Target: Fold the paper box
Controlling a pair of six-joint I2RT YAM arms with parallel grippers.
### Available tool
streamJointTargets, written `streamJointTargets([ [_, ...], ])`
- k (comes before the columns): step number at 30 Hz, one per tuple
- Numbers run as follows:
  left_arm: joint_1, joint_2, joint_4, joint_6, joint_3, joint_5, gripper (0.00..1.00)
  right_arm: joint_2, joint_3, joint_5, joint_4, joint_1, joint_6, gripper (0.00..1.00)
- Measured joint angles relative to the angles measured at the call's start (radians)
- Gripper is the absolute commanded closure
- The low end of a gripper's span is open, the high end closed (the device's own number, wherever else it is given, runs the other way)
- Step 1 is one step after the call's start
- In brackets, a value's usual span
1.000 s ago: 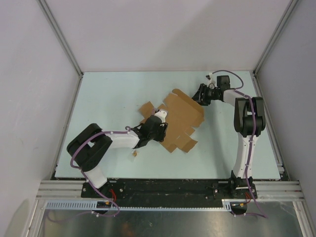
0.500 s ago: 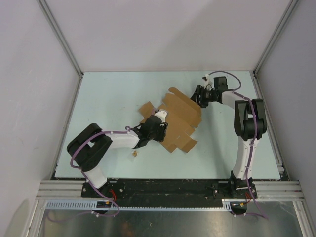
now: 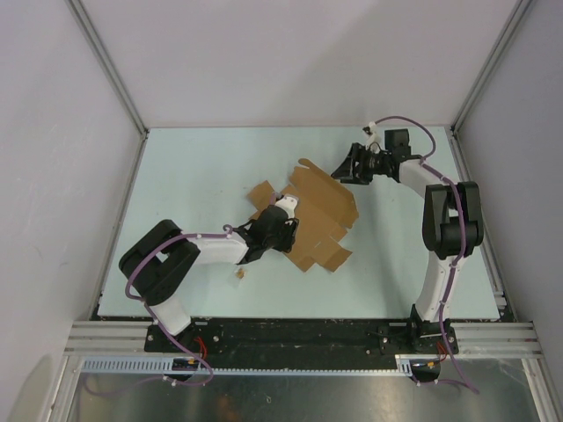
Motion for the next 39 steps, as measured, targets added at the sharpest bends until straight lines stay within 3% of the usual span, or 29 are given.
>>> streamJointTargets([
  [20,0.0,0.0,0.006,0.0,-0.004,0.0,0.52,0.002,-0.01,-0.027,-0.033,0.074,-0.041,0.35],
  [39,0.001,-0.002,0.017,0.0,-0.011,0.0,0.53,0.036,-0.01,0.077,-0.083,0.137,-0.106,0.34],
])
